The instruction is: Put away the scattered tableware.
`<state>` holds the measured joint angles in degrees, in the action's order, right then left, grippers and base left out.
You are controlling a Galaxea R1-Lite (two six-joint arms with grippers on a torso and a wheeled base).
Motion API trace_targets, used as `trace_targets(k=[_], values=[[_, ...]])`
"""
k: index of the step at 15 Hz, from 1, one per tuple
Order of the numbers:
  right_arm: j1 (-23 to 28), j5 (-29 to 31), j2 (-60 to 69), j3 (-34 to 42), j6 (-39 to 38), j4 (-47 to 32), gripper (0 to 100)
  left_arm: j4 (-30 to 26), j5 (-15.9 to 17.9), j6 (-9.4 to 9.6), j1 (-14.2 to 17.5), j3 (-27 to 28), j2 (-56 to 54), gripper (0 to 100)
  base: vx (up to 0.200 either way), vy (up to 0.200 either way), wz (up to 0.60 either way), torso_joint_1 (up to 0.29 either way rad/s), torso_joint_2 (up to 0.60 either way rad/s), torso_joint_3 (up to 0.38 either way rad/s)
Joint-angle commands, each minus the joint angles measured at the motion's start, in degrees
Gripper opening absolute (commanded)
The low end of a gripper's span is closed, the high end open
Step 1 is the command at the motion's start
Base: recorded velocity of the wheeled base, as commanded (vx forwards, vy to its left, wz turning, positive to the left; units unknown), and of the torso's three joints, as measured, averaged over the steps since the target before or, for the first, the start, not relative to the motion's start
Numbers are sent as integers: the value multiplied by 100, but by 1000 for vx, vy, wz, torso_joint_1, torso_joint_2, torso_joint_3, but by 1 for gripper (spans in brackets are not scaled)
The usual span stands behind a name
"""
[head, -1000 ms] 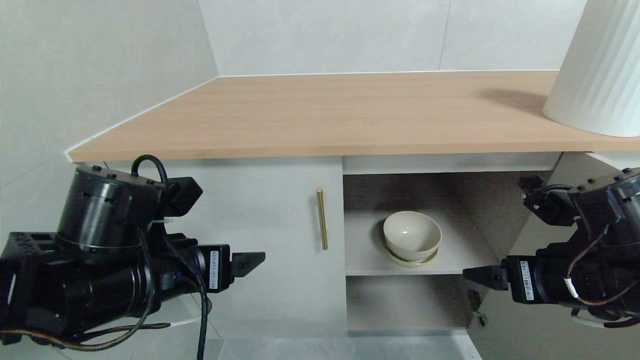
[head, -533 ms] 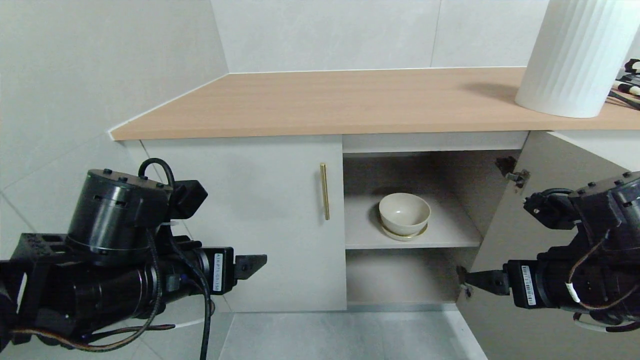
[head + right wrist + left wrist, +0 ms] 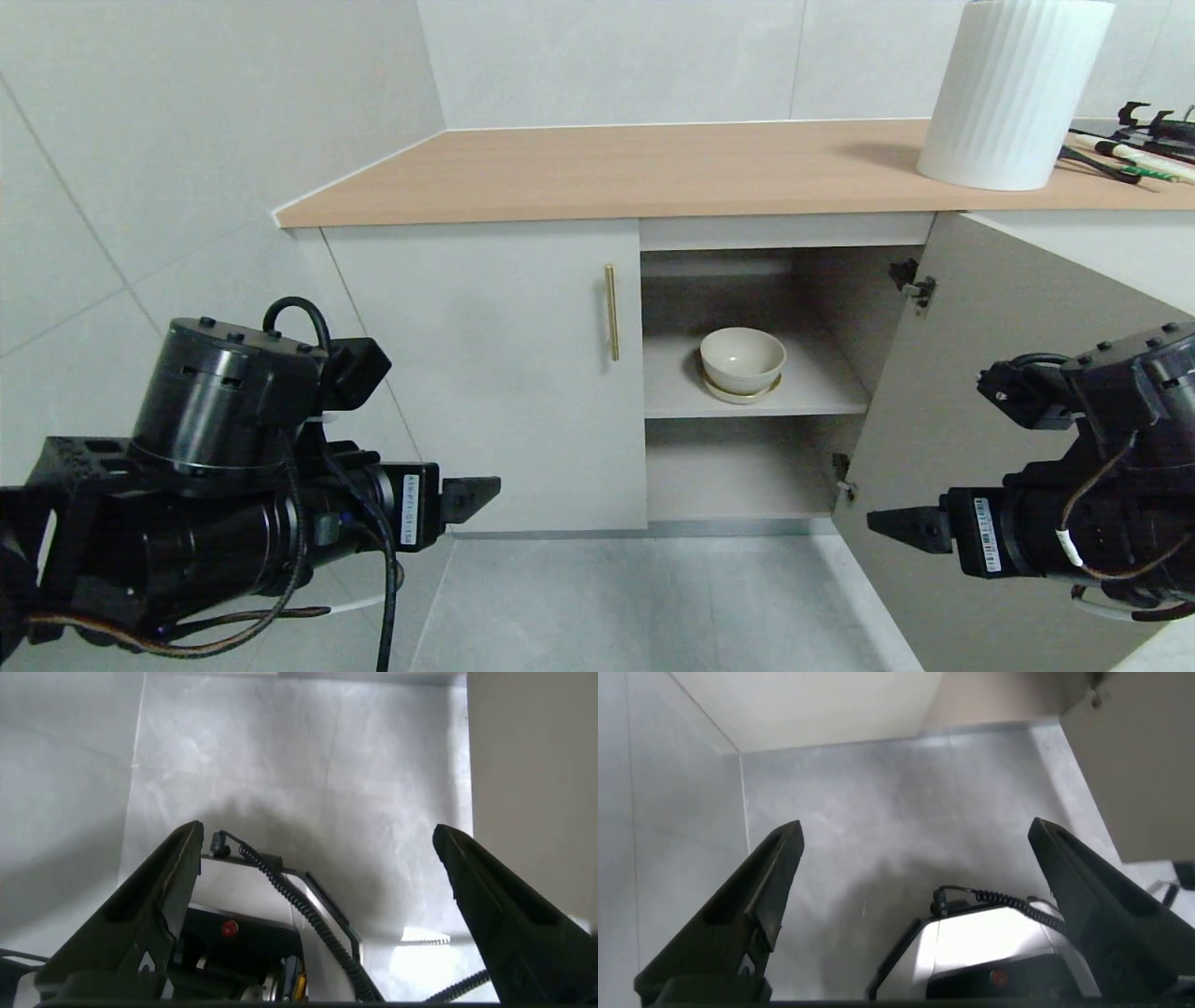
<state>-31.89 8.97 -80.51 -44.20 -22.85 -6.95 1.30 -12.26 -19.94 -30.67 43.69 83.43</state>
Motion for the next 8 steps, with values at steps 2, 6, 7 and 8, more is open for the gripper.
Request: trace_targets(k=[2, 6, 7, 8], values=[[-1, -1, -18, -1, -1, 1, 100, 1, -4, -1, 0, -10, 24, 100, 0, 0, 0, 0, 0, 0], [-28, -1, 9, 8, -1, 1, 100, 1, -4, -1, 0, -10, 24, 100, 0, 0, 0, 0, 0, 0], [-28, -1, 9, 8, -1, 1, 100, 10, -4, -1, 0, -10, 24, 100, 0, 0, 0, 0, 0, 0], [-28, -1, 17, 8, -1, 1, 100, 10, -4, -1, 0, -10, 24, 100, 0, 0, 0, 0, 0, 0]])
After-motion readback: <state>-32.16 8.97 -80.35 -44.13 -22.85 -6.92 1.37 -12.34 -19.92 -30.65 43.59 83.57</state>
